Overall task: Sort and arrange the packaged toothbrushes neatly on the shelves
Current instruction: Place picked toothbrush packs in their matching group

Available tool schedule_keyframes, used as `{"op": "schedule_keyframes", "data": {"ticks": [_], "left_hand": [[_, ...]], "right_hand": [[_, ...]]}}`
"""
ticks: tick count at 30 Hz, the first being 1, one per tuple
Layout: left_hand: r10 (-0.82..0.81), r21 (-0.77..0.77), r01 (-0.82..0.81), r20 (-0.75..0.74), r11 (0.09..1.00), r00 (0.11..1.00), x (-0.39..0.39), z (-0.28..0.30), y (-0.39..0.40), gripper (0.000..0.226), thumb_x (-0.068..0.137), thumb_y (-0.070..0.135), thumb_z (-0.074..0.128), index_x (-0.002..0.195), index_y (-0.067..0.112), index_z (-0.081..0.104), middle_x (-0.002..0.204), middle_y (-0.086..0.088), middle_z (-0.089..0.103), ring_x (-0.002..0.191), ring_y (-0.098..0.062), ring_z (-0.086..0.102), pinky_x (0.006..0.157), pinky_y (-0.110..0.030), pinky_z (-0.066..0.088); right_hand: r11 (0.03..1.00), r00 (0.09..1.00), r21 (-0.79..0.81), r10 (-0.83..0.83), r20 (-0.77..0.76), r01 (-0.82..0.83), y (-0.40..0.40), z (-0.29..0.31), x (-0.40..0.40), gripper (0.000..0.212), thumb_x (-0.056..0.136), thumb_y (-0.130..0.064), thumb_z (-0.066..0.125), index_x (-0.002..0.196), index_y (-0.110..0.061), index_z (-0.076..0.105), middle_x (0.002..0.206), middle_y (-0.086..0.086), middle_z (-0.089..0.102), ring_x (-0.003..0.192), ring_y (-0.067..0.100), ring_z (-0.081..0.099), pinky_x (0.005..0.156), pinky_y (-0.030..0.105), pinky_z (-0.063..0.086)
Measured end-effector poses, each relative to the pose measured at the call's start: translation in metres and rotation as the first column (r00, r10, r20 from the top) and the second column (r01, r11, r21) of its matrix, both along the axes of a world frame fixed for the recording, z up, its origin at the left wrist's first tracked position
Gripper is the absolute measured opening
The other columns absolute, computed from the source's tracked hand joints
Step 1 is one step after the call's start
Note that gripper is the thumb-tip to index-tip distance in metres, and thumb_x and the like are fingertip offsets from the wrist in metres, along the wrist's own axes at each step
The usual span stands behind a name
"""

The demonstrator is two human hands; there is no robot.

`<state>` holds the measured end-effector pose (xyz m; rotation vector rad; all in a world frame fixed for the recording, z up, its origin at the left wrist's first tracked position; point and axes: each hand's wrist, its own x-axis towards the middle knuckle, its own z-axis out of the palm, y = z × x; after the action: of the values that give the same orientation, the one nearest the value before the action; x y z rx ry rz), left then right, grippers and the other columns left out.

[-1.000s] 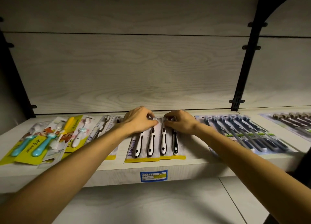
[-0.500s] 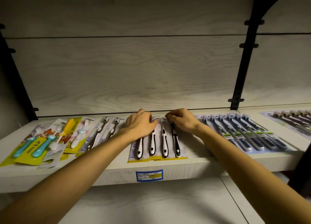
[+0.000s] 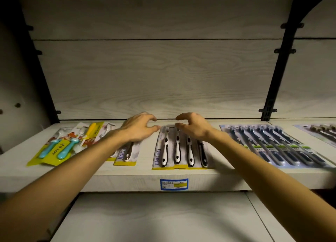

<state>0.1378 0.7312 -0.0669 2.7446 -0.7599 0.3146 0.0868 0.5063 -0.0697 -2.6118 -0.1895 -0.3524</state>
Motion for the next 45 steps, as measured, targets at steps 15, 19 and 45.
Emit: {"op": "schedule_keyframes", "data": {"ticks": [15, 19, 45], "left_hand": [[-0.032, 0.102, 0.029, 0.030, 0.994, 0.999, -0.035, -0.037, -0.048, 0.046, 0.106, 0.040, 0.031, 0.141, 0.015, 0.047, 0.144, -0.007, 0.052, 0.129, -0.028, 0.049, 0.106, -0.045, 0.041], [0.026, 0.072, -0.037, 0.146, 0.997, 0.989, -0.020, -0.017, -0.022, 0.044, 0.103, 0.046, 0.039, 0.130, 0.019, 0.060, 0.138, -0.005, 0.057, 0.126, -0.029, 0.052, 0.101, -0.040, 0.043], [0.087, -0.560, -0.206, -0.232, 0.802, 0.969, 0.025, -0.029, -0.005, 0.025, 0.089, 0.017, 0.069, 0.114, 0.018, 0.073, 0.110, -0.004, 0.075, 0.106, -0.021, 0.068, 0.094, -0.037, 0.053]], "right_hand": [[0.994, 0.994, -0.065, -0.093, -0.065, 0.089, -0.006, -0.016, -0.001, 0.035, 0.100, -0.036, 0.050, 0.131, -0.021, 0.059, 0.127, 0.004, 0.067, 0.115, 0.025, 0.062, 0.099, 0.041, 0.049], [0.988, 0.996, -0.122, -0.091, 0.017, 0.093, 0.010, -0.012, 0.001, 0.043, 0.099, -0.045, 0.048, 0.137, -0.026, 0.054, 0.129, 0.003, 0.066, 0.117, 0.027, 0.061, 0.104, 0.045, 0.043], [0.982, 0.983, -0.054, -0.181, -0.015, 0.180, -0.011, -0.025, -0.005, 0.033, 0.097, -0.045, 0.052, 0.119, -0.025, 0.067, 0.112, 0.004, 0.073, 0.108, 0.029, 0.065, 0.093, 0.037, 0.051]]}}
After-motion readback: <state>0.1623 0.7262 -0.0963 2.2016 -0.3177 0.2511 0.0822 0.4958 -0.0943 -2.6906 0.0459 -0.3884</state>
